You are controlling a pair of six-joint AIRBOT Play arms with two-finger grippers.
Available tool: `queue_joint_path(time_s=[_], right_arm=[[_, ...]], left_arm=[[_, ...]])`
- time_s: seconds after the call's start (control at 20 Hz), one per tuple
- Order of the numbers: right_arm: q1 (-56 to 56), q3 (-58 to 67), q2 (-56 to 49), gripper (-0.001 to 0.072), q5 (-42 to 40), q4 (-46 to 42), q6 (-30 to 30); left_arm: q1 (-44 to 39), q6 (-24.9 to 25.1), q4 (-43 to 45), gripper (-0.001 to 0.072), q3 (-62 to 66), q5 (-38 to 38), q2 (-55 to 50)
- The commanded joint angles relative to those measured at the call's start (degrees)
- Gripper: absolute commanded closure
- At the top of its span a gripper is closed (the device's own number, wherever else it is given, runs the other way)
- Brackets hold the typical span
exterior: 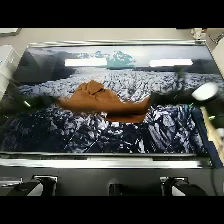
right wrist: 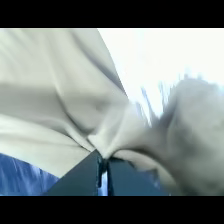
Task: Fold the clothes and pants, and hang the long-sleeved shirts on hangers.
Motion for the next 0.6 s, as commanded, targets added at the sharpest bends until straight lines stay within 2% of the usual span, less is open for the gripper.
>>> queue_joint_path(time_s=[0.0, 0.1, 0.2, 0.4, 0.55], right_arm=[[0.1, 23.6, 7.0, 0.0666, -0.2, -2.9, -2.6], [0.1, 29.4, 10.8, 0.0665, 1.0, -2.6, -0.8], [0.1, 30.3, 15.0, 0.0666, 3.4, -2.7, 1.2], [0.1, 30.3, 20.7, 0.0666, 4.5, -2.9, 4.3], [0.1, 30.3, 21.6, 0.0665, 4.0, -5.7, 4.8]], left_arm=[[0.0, 1.2, -4.0, 0.0682, 23.7, 14.1, 5.7], [0.0, 1.2, -4.1, 0.0682, 33.7, 16.7, 8.1], [-0.2, 1.2, -4.2, 0.0682, 38.2, 16.6, 10.8], [-0.1, 1.2, -4.2, 0.0683, 38.5, 18.3, 15.0], [-0.1, 1.2, -4.0, 0.0683, 38.1, 15.2, 14.3]])
